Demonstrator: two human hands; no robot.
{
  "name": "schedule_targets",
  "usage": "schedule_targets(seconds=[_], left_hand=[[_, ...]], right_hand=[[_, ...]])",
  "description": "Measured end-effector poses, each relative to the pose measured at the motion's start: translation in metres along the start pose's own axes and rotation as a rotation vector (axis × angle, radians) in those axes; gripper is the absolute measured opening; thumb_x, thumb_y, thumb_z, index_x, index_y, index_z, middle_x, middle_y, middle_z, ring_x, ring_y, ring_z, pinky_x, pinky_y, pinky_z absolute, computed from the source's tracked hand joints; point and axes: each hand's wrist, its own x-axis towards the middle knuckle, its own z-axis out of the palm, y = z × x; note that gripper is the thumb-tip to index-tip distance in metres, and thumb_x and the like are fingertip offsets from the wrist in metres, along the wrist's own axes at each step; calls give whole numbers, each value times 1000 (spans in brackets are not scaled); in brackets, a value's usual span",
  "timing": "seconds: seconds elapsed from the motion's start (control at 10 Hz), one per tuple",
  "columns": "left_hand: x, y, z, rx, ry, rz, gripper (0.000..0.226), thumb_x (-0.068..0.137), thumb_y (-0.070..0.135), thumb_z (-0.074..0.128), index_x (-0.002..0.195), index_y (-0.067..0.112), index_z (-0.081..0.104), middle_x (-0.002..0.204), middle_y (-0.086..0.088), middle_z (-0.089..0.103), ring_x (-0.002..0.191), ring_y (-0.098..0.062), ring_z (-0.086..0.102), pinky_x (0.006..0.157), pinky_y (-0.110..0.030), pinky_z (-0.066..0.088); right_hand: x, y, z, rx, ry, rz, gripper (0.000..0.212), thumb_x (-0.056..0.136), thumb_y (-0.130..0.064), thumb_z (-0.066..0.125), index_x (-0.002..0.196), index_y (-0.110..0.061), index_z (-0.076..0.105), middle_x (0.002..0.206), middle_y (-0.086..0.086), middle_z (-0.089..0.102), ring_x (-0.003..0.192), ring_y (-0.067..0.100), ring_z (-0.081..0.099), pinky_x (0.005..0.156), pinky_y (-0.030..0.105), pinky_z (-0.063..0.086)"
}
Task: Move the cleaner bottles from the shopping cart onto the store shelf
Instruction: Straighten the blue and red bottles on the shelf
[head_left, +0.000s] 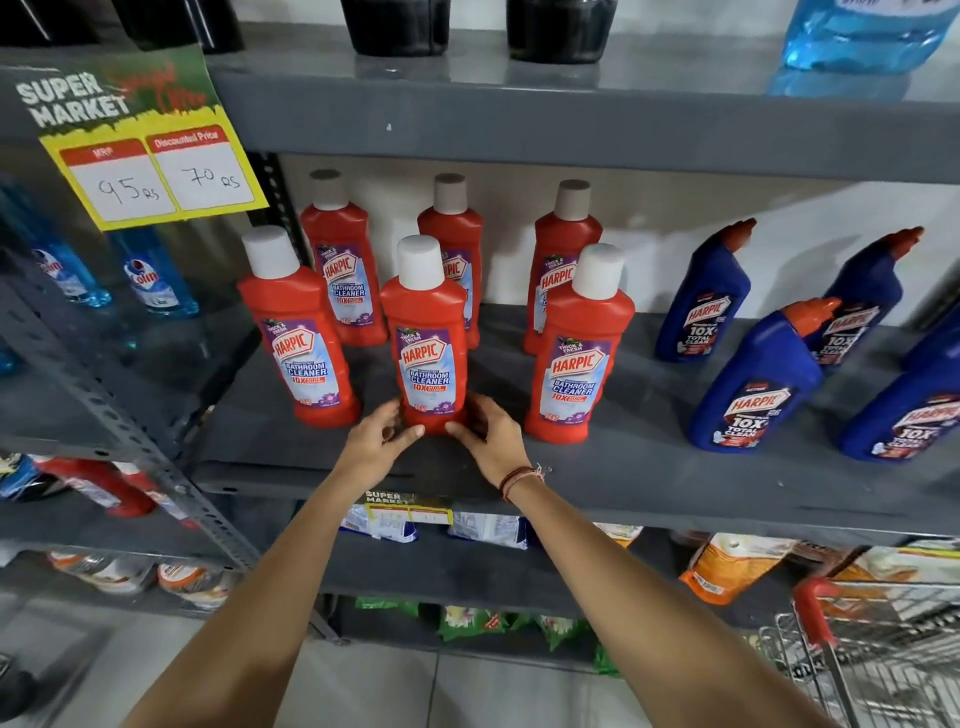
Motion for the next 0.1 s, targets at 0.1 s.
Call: schedule_targets(seconds=[0.1], left_hand=[[-17, 8, 5, 7, 141, 33, 48, 84, 16, 64, 128, 5, 49, 128, -14, 57, 118, -24, 54, 97, -29, 42]], right_hand=[[-14, -6, -7, 52, 160, -18, 36, 89, -22, 59, 121, -5, 55, 117, 15, 63, 103, 20, 61, 94, 32, 50]])
